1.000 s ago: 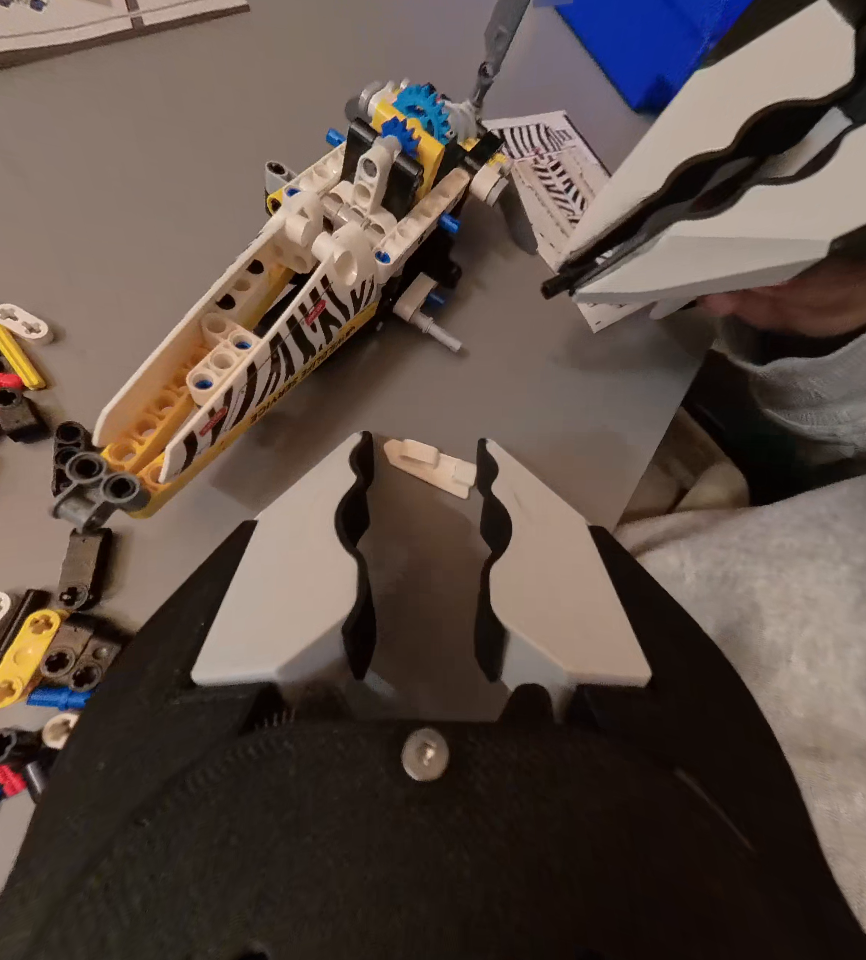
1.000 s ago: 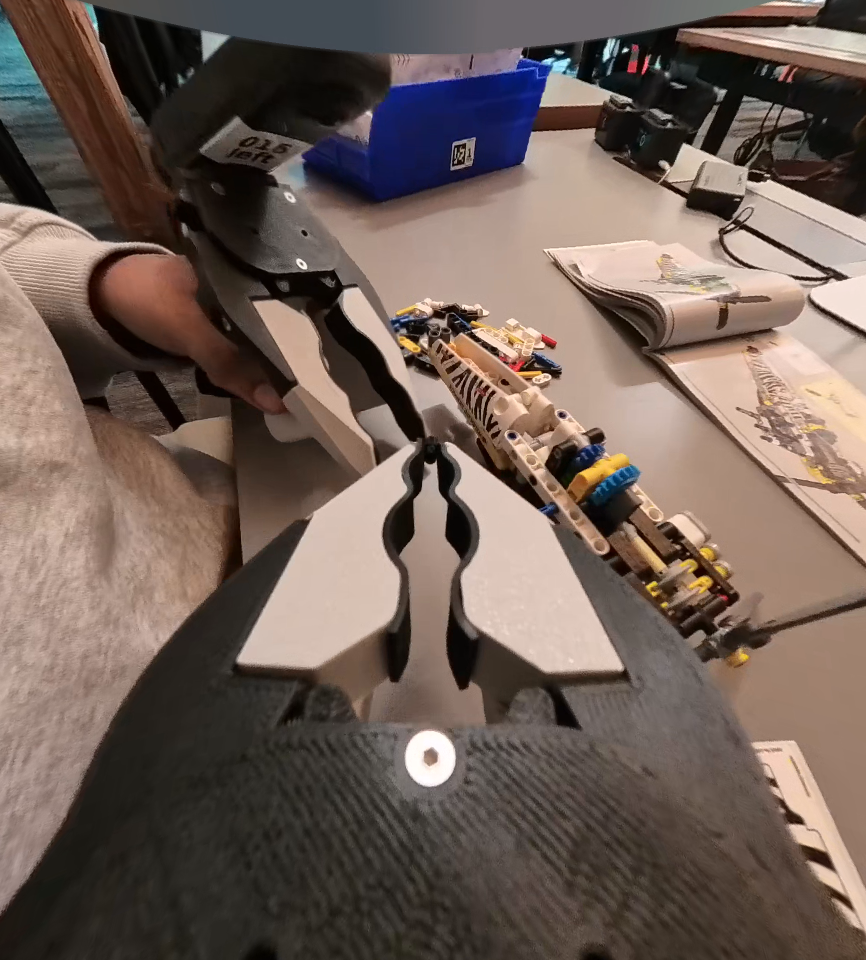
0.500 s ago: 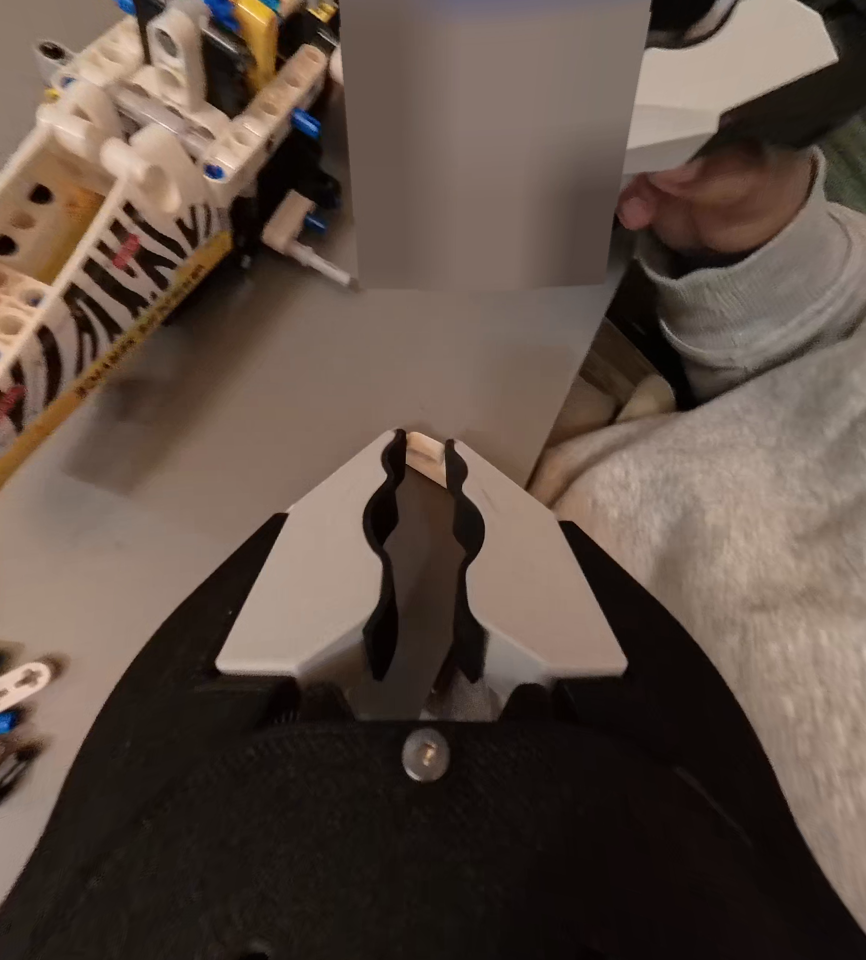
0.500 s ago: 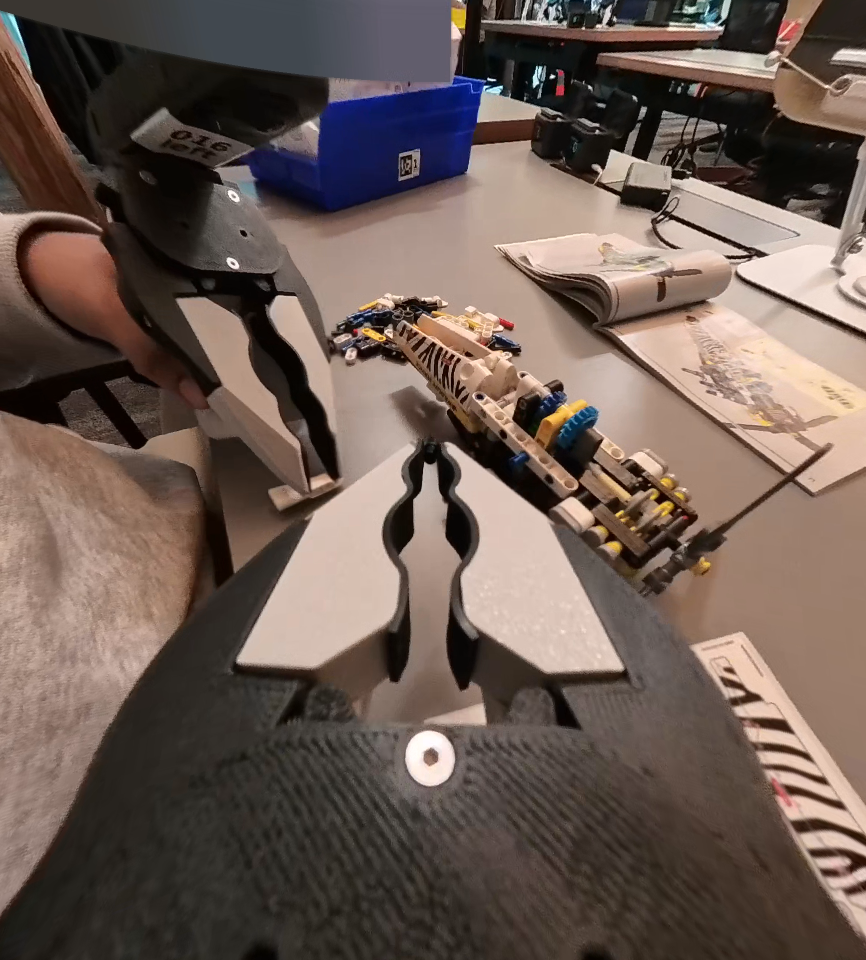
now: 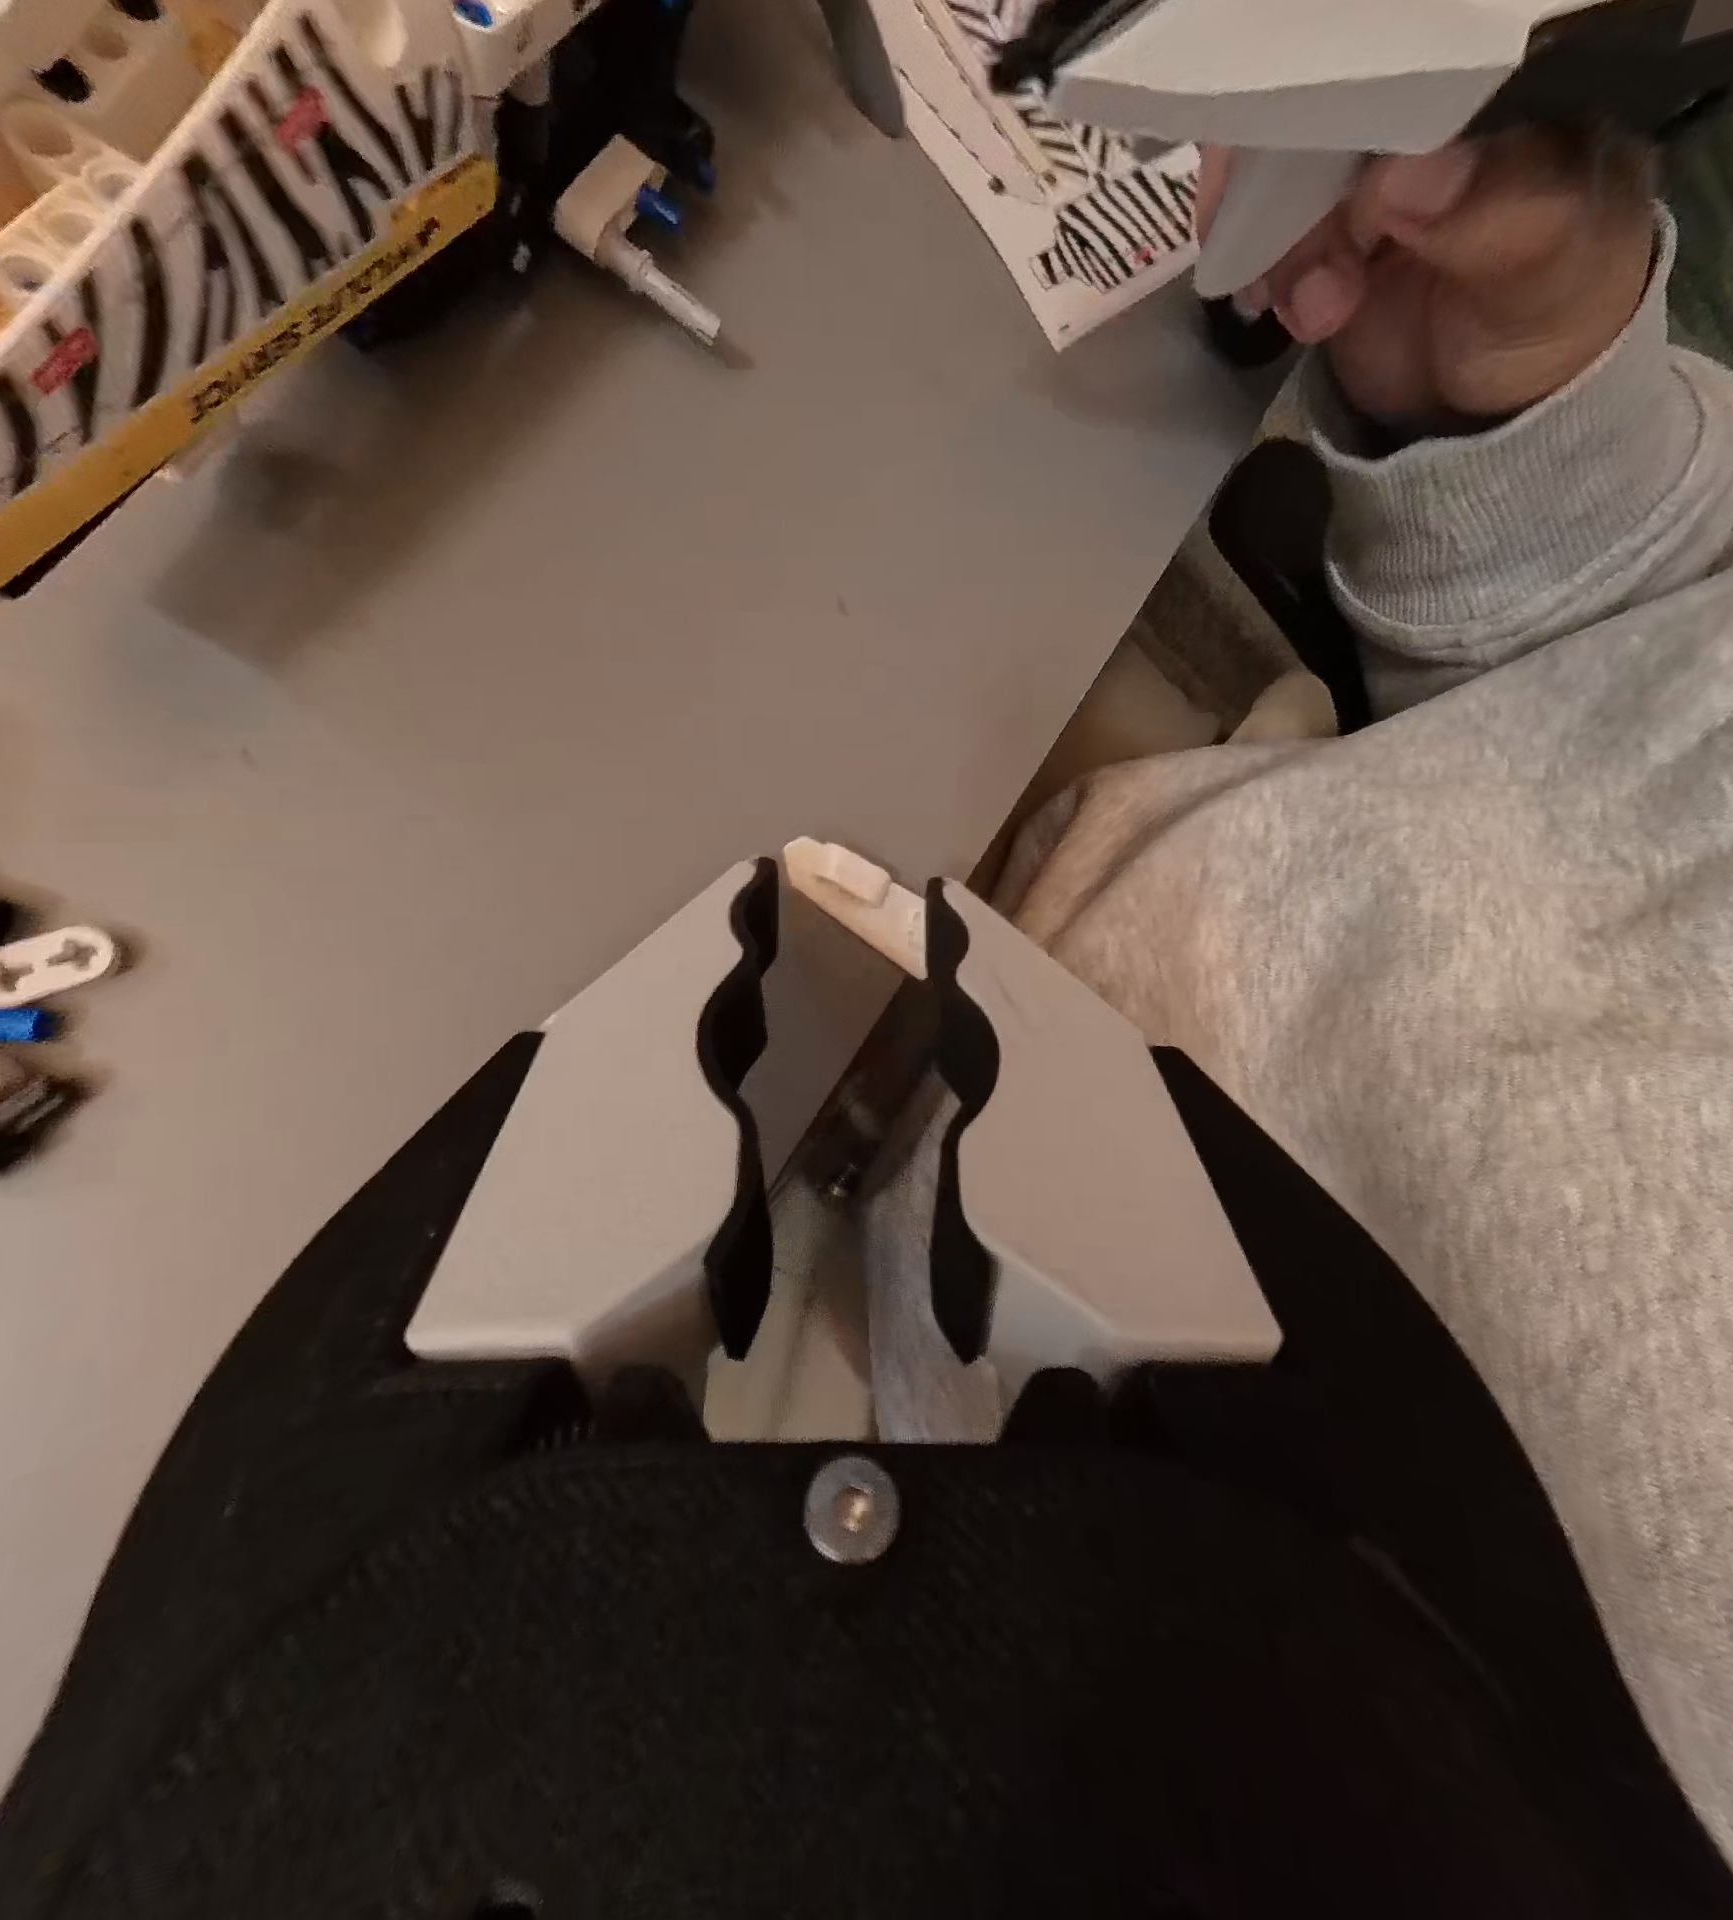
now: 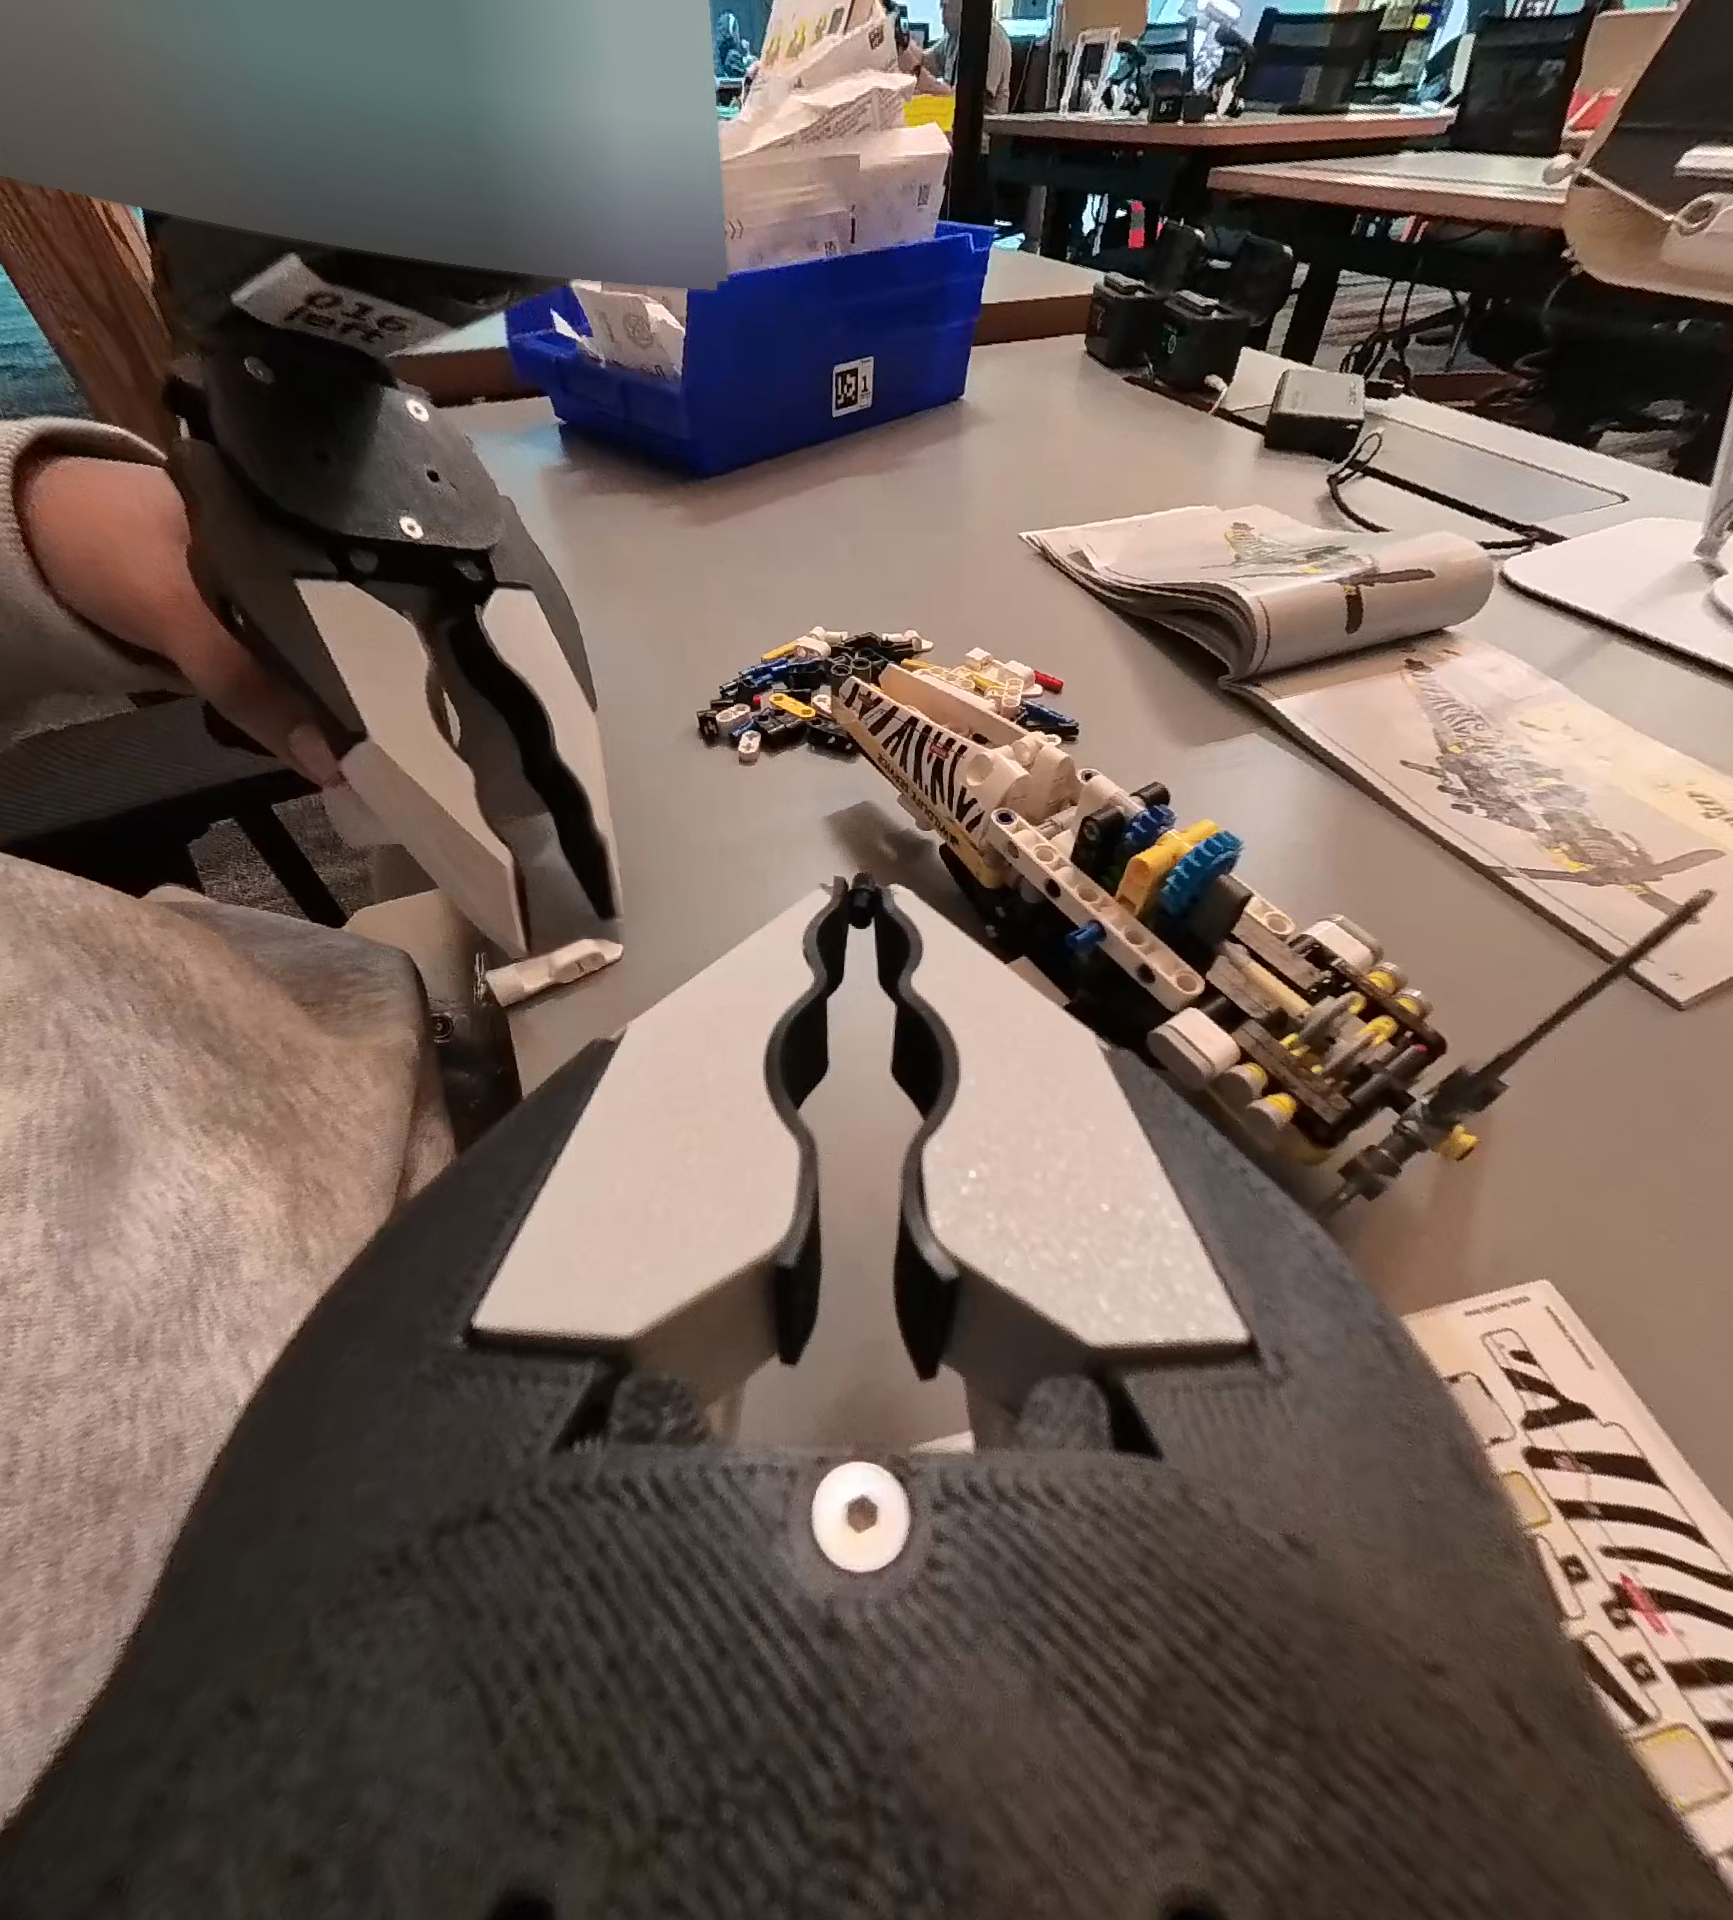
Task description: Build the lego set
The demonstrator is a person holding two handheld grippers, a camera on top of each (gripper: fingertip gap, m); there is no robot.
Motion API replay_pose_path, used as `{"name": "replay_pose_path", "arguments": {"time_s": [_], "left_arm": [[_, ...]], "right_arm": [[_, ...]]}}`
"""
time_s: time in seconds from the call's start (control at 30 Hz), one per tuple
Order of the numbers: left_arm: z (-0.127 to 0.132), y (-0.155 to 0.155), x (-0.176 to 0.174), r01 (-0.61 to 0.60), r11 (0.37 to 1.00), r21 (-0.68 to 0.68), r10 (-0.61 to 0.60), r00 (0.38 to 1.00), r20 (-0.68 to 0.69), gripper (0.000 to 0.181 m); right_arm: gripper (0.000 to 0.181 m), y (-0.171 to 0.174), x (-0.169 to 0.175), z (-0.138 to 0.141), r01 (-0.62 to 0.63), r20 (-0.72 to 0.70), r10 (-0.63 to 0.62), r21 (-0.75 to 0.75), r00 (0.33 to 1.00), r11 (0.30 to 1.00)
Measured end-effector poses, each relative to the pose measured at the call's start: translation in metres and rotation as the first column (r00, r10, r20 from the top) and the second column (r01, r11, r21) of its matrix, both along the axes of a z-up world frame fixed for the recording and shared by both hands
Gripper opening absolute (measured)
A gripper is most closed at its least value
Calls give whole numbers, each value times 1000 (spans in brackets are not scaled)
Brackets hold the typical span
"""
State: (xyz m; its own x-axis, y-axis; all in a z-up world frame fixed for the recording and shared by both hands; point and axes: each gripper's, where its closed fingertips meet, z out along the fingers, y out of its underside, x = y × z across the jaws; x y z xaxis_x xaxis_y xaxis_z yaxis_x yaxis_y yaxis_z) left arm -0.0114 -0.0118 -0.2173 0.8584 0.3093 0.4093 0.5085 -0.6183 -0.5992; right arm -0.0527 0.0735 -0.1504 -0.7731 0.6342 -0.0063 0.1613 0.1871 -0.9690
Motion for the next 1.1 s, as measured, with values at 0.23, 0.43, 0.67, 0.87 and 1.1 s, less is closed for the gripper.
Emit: {"name": "replay_pose_path", "arguments": {"time_s": [0.23, 0.43, 0.67, 0.87, 1.1], "left_arm": [[5, -6, 3, -337, 934, 114, 268, 877, 399, 29], [-4, 3, 4, -251, 968, -8, 250, 963, 97, 24], [-10, 0, 3, -195, 966, -167, 171, 974, -151, 21], [-11, 9, -2, -179, 967, -184, 147, 974, -173, 19], [-12, 12, -5, -172, 969, -175, 142, 975, -170, 13]], "right_arm": [[3, 1, 2, 5, 4, -11, -4, -23, 1000, 1000], [3, 3, 3, 7, 8, -17, -9, -29, 1000, 1000], [2, 7, 4, 8, 11, -16, -12, -54, 1000, 998], [3, 6, 4, 8, 5, -11, -6, -67, 1000, 998], [3, 8, 5, 10, 13, -22, -14, -57, 1000, 998]]}}
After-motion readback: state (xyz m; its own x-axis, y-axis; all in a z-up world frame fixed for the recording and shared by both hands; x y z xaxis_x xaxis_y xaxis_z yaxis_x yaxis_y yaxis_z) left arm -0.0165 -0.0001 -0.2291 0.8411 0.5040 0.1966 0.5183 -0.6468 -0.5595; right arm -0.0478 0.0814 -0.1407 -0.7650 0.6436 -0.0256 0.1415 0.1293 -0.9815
